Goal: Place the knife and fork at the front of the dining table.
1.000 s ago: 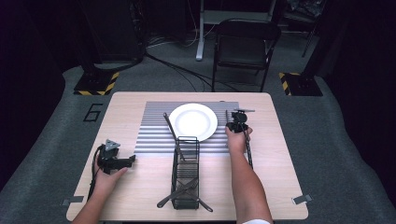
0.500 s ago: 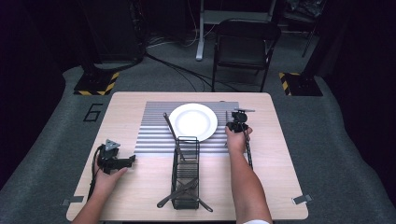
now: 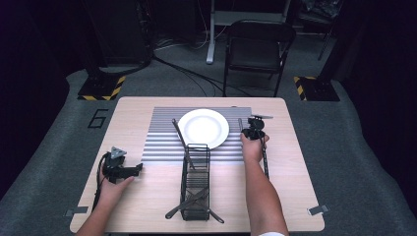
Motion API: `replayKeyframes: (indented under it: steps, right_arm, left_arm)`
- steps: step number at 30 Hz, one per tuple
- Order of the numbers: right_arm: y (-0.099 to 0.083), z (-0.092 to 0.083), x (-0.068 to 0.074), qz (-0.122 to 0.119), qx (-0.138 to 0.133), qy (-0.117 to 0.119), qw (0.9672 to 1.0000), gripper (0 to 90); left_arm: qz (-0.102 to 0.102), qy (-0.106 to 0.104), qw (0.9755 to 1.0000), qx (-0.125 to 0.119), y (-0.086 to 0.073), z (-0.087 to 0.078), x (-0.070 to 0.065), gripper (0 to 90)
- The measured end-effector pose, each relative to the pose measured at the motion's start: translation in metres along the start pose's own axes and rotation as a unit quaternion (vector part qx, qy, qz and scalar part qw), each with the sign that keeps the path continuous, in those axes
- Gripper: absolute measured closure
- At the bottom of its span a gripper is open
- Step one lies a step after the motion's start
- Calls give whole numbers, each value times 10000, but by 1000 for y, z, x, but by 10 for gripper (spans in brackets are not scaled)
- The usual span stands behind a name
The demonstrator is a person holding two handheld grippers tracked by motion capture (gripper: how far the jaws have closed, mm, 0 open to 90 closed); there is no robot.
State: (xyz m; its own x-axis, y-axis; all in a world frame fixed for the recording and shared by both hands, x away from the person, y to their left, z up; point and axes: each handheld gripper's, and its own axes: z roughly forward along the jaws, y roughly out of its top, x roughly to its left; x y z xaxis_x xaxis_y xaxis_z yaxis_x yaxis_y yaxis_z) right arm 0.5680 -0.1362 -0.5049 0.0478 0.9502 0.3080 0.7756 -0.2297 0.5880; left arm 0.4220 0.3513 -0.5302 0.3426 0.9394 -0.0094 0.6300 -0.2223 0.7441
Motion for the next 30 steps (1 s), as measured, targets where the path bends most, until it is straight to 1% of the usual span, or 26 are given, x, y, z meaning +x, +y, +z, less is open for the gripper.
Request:
replayKeyframes:
  steps: [1,2,4,7,11,12,13,15,17,18,19,21,22,24,25,27,29,30]
  right_arm:
    - [0,0,0,0,0,0,10000,834]
    - [0,-2,-1,-75,-52,1,10000,831]
    - [1,-3,-1,-49,-58,1,10000,830]
    - [2,-8,-3,-121,-96,-33,9999,830]
    - [2,-14,-3,-174,-133,-16,9998,829]
    - [1,-18,-2,-219,-125,-5,9997,827]
    - [1,-18,-2,-219,-125,-5,9997,827]
    - [0,-23,-2,-349,-152,-34,9993,823]
    - [-1,-26,-2,-427,-150,-9,9990,817]
    - [-2,-27,-2,-500,-196,12,9986,812]
    - [-3,-31,0,-569,-153,-37,9983,803]
    - [-5,-34,0,-712,-211,-22,9972,797]
    - [-6,-35,1,-699,-191,-5,9974,792]
    - [-8,-38,1,-786,-218,31,9967,783]
    - [-10,-39,2,-773,-202,24,9968,779]
    - [-13,-42,1,-869,-236,61,9959,775]
    - [-16,-44,1,-888,-218,94,9958,766]
    - [-17,-45,-1,-965,-258,110,9949,757]
  left_arm:
    - [-5,3,10000,-19,0,0,0,105]
    - [-3,1,10000,-17,0,0,0,105]
    - [-1,-8,10000,-1,0,0,0,105]
    - [1,0,10000,0,0,0,0,105]
    - [-3,0,10000,-21,0,0,0,105]
    - [-2,0,10000,-10,0,0,0,105]
    - [-2,3,10000,-2,0,0,0,105]
    - [-4,0,10000,-21,0,0,0,105]
    - [1,1,10000,-5,0,0,0,105]
    - [-4,0,10000,-23,0,0,0,105]
    - [-4,1,10000,-18,0,0,0,105]
    - [2,-1,10000,1,0,0,0,105]
    - [1,0,10000,-1,0,0,0,105]
    - [-3,2,10000,-17,0,0,0,105]
    - [10,-16,10000,56,0,-1,0,105]
    - [0,-8,10000,44,0,-1,0,105]
    - [1,-11,10000,30,0,-1,0,106]
    - [-4,-11,10000,29,0,0,0,106]
